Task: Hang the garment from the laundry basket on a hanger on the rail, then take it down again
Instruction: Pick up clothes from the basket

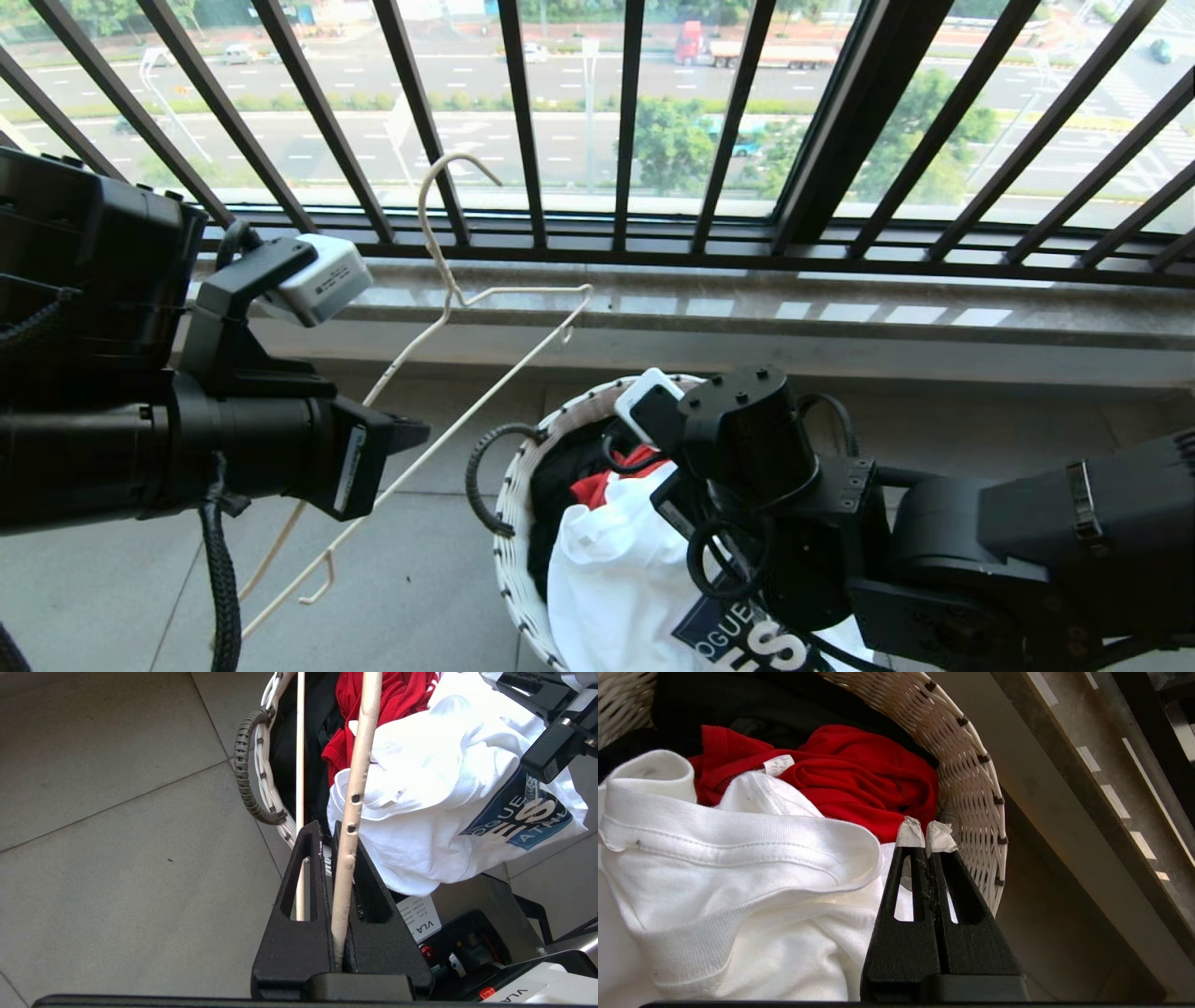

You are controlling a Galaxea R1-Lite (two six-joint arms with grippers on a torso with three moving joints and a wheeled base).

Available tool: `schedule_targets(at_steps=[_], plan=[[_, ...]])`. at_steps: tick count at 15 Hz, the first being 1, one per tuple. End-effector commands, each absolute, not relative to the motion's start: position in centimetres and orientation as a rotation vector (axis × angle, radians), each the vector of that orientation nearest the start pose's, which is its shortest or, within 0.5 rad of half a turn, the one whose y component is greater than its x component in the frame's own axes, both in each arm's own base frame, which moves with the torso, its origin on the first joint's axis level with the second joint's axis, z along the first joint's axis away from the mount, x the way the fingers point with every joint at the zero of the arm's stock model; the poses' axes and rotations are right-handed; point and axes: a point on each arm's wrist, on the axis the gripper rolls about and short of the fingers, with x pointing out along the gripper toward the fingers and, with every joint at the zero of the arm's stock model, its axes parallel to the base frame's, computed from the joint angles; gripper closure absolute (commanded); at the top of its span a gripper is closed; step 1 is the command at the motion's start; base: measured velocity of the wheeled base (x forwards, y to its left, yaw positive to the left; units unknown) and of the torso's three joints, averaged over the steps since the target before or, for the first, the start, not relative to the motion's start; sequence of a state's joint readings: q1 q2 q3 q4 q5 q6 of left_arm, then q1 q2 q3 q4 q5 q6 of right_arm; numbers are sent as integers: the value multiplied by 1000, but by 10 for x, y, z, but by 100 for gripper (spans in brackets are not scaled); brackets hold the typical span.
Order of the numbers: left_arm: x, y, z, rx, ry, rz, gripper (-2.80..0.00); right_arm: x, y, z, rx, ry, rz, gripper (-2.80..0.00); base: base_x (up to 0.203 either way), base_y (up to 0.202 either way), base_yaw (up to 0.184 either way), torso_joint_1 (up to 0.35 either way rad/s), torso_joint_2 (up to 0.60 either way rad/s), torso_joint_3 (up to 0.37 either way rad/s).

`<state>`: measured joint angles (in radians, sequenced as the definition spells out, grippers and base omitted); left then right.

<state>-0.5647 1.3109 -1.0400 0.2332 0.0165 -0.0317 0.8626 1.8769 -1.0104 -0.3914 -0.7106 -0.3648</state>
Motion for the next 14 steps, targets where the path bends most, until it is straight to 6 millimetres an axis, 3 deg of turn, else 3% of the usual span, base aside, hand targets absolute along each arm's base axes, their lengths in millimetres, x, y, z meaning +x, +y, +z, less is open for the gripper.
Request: schedule_targets(at_steps=[1, 6, 8, 9, 10, 14], plan=[[171, -108, 265, 121, 503, -513, 0, 247, 255, 151, -683, 366, 245, 0, 0, 0, 0, 0, 0, 0], [171, -108, 265, 123, 503, -511, 0, 251, 247, 176, -516, 647, 269, 0, 0, 0, 0, 0, 0, 0], [171, -107, 266, 123, 502, -511, 0, 257, 239, 183, -451, 683, 287, 0, 0, 0, 0, 0, 0, 0], [172, -108, 265, 124, 506, -511, 0, 258, 236, 185, -449, 679, 282, -214, 0, 0, 0, 0, 0, 0], [172, -108, 265, 124, 506, -511, 0, 259, 233, 186, -457, 679, 285, -280, 0, 0, 0, 0, 0, 0], [176, -111, 262, 128, 518, -512, 0, 263, 229, 183, -429, 705, 385, -280, 0, 0, 0, 0, 0, 0]])
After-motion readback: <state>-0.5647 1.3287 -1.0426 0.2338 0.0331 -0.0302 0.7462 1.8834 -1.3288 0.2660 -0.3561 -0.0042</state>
